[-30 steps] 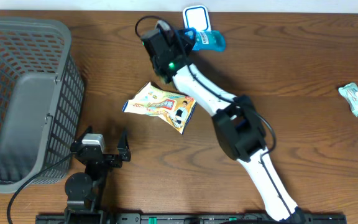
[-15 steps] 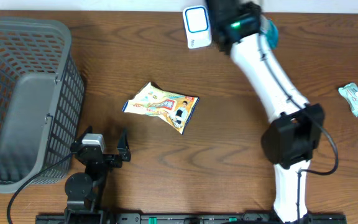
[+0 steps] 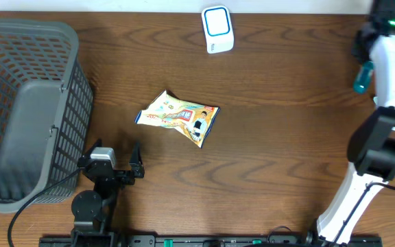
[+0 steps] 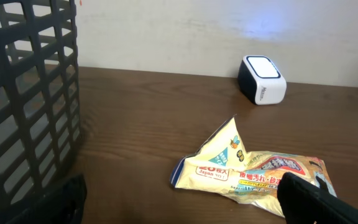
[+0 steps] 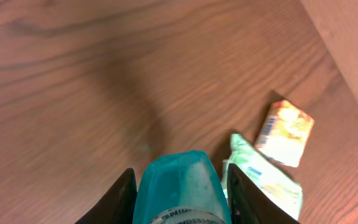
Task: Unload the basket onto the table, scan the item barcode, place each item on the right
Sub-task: 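Carry the bottle right and set it at the table's right edge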
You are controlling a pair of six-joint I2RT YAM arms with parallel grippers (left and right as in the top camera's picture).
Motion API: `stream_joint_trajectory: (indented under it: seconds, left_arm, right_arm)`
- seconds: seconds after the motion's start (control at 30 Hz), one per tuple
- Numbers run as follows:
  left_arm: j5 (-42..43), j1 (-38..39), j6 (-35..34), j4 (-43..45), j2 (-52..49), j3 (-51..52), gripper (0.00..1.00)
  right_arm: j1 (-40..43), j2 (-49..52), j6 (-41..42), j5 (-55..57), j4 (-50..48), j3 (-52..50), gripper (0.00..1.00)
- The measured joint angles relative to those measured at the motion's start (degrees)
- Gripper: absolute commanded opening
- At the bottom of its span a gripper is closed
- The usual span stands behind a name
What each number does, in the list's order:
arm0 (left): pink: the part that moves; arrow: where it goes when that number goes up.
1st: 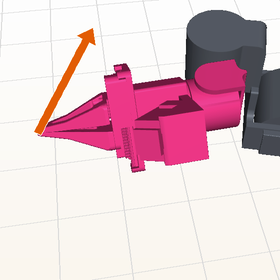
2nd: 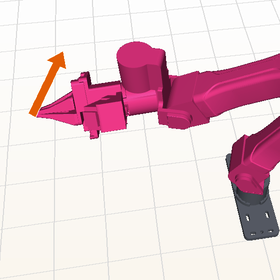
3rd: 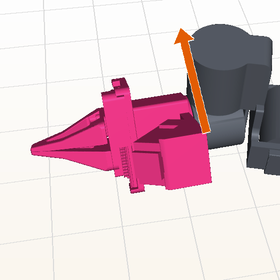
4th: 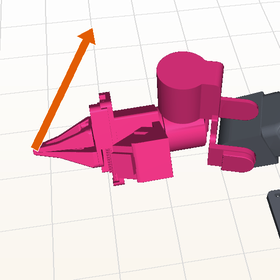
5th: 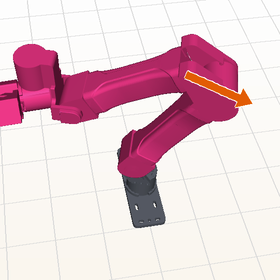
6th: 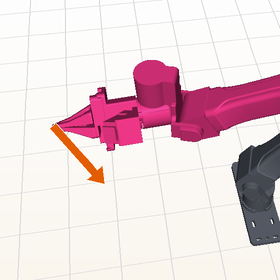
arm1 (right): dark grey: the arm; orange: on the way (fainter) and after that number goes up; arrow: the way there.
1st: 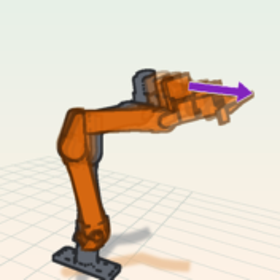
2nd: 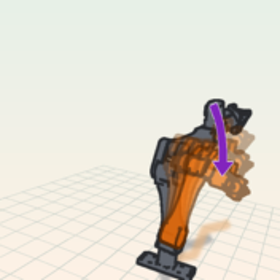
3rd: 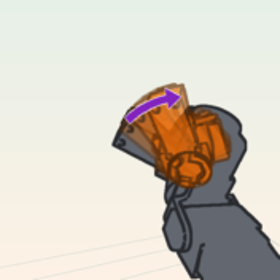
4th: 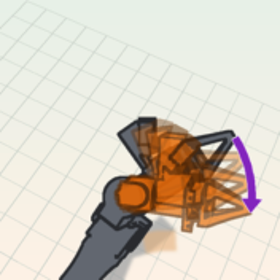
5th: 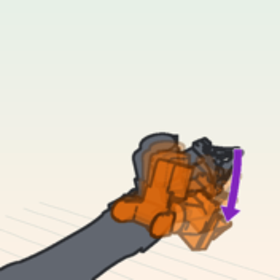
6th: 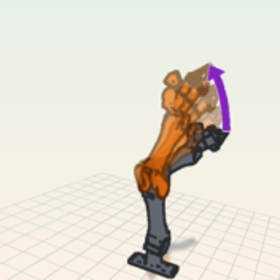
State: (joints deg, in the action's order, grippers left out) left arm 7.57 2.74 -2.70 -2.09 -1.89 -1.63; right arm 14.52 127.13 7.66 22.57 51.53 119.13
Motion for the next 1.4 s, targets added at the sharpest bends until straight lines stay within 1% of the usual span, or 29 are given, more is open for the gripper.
stream_joint_trajectory:
  seconds: [0.23, 0.33, 0.47, 0.5, 0.6, 0.67, 0.7, 0.73, 0.8, 0.83, 0.87, 0.9, 1.03, 1.17, 1.27, 1.4]
  left_arm:
    - [0.0, 0.0, 0.0, 0.0, 0.0, 0.0, 0.98]
    - [0.0, 0.0, 0.0, 0.0, 0.0, 0.0, 0.98]
    - [0.0, 0.0, 0.0, 0.0, 0.0, 0.0, 0.98]
    - [0.0, 0.0, 0.0, 0.0, 0.0, 0.0, 0.98]
    - [0.0, 0.0, 0.0, 0.0, 0.0, 0.0, 0.98]
    - [0.0, 0.0, 0.0, 0.0, 0.0, 0.0, 0.98]
    - [0.0, 0.0, 0.0, 0.0, 0.0, 0.0, 0.98]
    - [0.0, 0.0, 0.0, 0.0, 0.0, 0.0, 0.98]
    - [0.0, 0.0, 0.0, 0.0, 0.0, 0.0, 0.98]
    - [0.0, 0.0, 0.0, 0.0, 0.0, 0.0, 0.98]
    - [0.0, 0.0, 0.0, 0.0, 0.0, 0.0, 0.98]
    - [0.0, 0.0, 0.0, 0.0, 0.0, 0.0, 0.98]
    - [0.0, 0.0, 0.0, 0.0, 0.0, 0.0, 0.98]
    - [0.0, 0.0, 0.0, 0.0, 0.0, 0.0, 0.98]
    - [0.0, 0.0, 0.0, 0.0, 0.0, 0.0, 0.98]
    - [0.0, 0.0, 0.0, 0.0, 0.0, 0.0, 0.98]
  right_arm:
    - [9.2, 0.2, 1.0, -9.7, -5.7, -0.2, 0.08]
    - [11.8, 1.3, 1.1, -11.6, -7.9, -0.2, 0.08]
    - [14.1, 5.6, 1.7, -12.9, -10.3, -0.1, 0.17]
    - [14.4, 5.8, 1.9, -13.0, -11.1, -0.1, 0.19]
    - [15.0, 6.1, 2.5, -13.6, -11.8, 0.0, 0.3]
    - [15.4, 6.1, 2.8, -14.2, -11.7, 0.1, 0.33]
    - [15.5, 6.2, 2.9, -14.3, -11.2, 0.5, 0.37]
    - [15.7, 6.3, 2.9, -14.5, -10.3, 1.0, 0.46]
    - [15.9, 6.4, 3.1, -14.9, -8.9, 1.7, 0.68]
    - [16.1, 6.5, 3.3, -15.1, -8.2, 2.0, 0.84]
    - [16.3, 6.5, 3.6, -15.1, -7.5, 2.4, 0.95]
    - [16.4, 6.4, 3.8, -15.2, -7.2, 2.8, 0.99]
    - [16.7, 5.0, 3.8, -15.3, -6.1, 3.0, 0.99]
    - [16.7, -0.1, 4.2, -16.2, -4.1, 3.0, 0.99]
    - [16.7, -6.8, 6.3, -19.2, -2.0, 3.0, 0.99]
    - [16.3, -16.7, 10.1, -26.5, 1.2, 3.7, 0.99]
